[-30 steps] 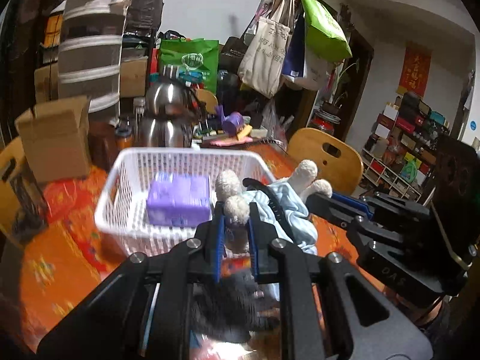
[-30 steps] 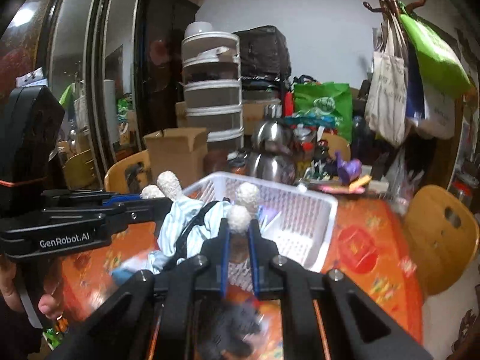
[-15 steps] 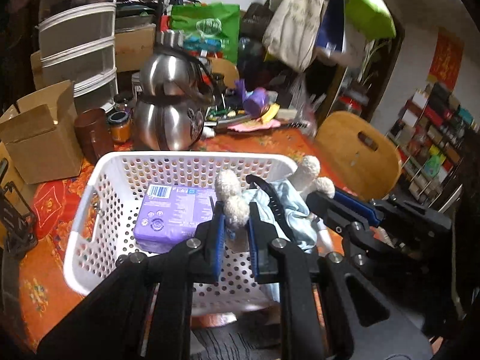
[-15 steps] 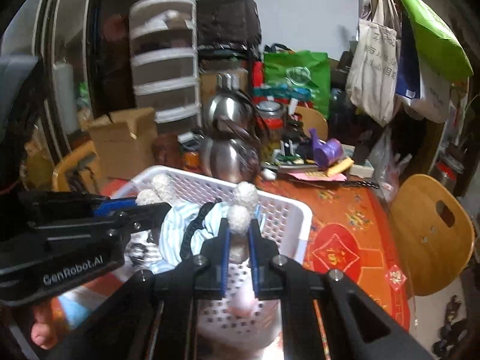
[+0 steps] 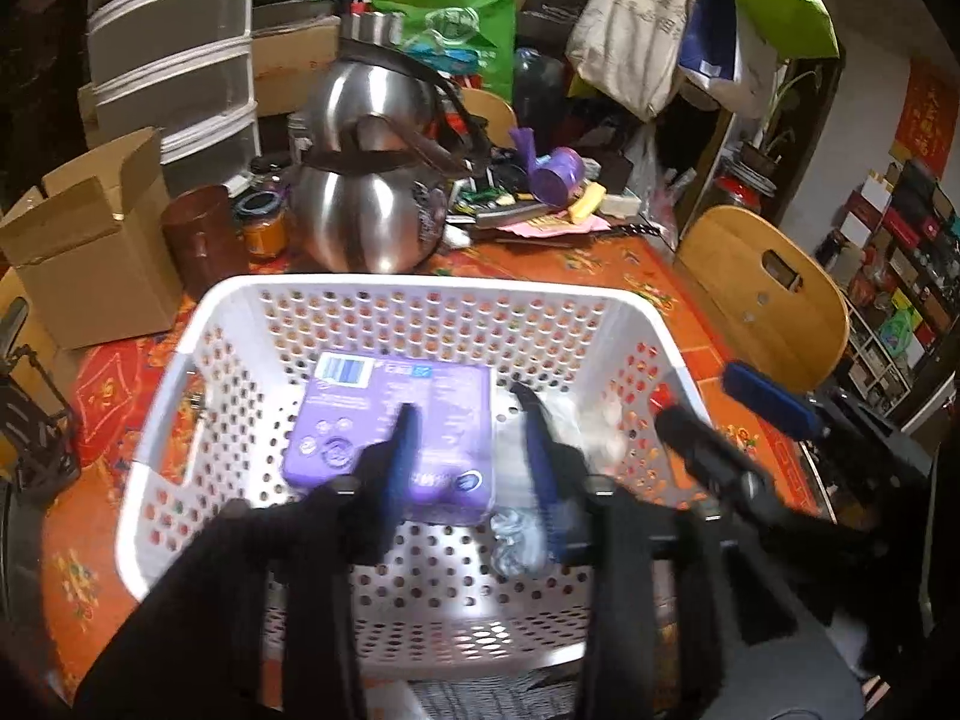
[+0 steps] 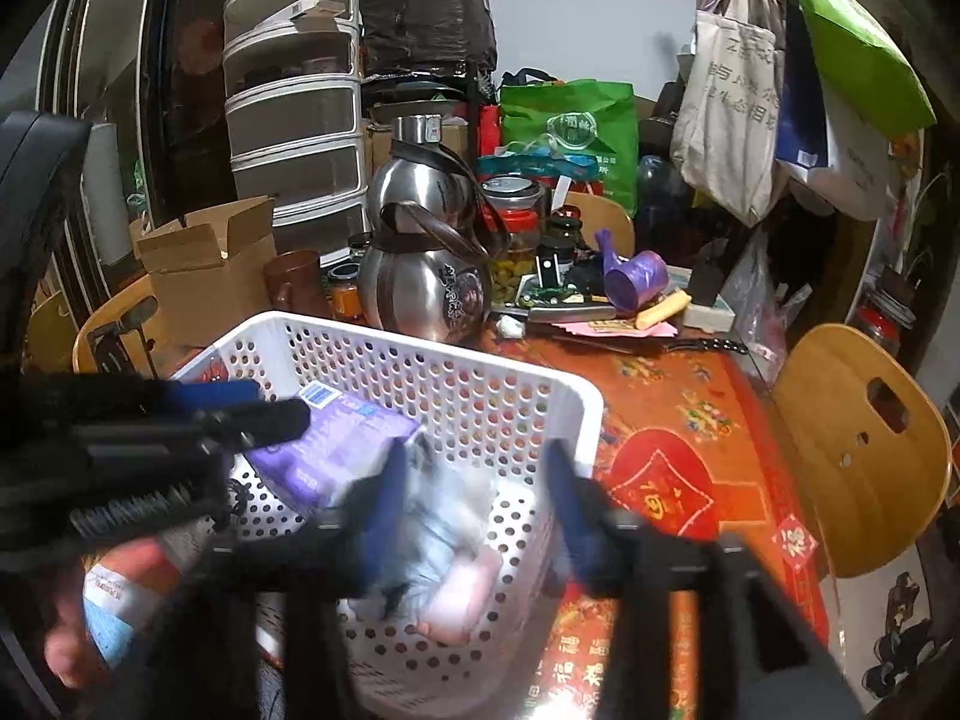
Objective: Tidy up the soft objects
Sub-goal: 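Carry the socks and cloth into the basket and open both tools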
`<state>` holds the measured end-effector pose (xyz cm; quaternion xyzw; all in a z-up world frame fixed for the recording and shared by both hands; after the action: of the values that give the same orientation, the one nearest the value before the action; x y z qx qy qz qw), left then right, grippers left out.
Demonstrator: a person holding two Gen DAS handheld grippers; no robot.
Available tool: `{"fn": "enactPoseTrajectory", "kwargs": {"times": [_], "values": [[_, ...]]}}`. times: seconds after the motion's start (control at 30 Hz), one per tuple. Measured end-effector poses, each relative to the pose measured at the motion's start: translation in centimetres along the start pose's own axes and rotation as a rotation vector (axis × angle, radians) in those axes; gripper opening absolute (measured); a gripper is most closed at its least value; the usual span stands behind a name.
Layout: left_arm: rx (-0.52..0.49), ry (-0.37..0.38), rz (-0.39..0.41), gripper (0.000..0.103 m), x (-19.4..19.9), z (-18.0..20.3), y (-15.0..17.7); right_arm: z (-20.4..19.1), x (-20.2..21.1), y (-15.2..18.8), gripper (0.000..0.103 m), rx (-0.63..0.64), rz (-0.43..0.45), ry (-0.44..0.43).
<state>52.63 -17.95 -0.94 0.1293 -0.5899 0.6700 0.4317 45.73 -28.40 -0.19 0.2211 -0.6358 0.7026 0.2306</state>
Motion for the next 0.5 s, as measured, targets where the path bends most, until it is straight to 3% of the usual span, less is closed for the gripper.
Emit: {"fn": "enactPoseTrajectory", "kwargs": {"times": [0.03, 0.1, 0.2, 0.33, 0.5], "values": [[-0.005, -0.004, 0.017, 0.07, 0.5, -0.3, -0.1, 0.0, 0.2, 0.1, 0.067, 0.002, 0.004, 0.001], [-0.021, -0.021, 0.035, 0.078, 1.6, -0.9, -0.2, -0.1, 0.3, 0.5, 0.068, 0.0, 0.002, -0.005], [-0.044, -0.024, 0.025, 0.078, 2.8, -1.3, 0.4, -0.4, 0.7, 1.0, 0.071, 0.004, -0.006, -0.017], [-0.064, -0.105, 0.04, 0.078, 6.4, -3.1, 1.6, -0.6, 2.1, 2.1, 0.072, -0.009, -0.013, -0.04], [-0.064, -0.123, -0.006, 0.078, 11.0, -6.1, 5.1, -0.8, 5.3, 4.6, 0.076, -0.05, 0.001, -0.077]]}}
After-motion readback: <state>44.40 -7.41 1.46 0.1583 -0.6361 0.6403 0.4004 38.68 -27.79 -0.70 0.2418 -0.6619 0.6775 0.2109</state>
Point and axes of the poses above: each gripper's, at about its wrist camera, not at the fingertips, and x roughly against the way its jaws point, z to its right, y to its underside, the point moved 9 cm from there along -x, roughly the way its jaws point, and after that the axes turned 10 degrees about y, right-handed, at the moved point
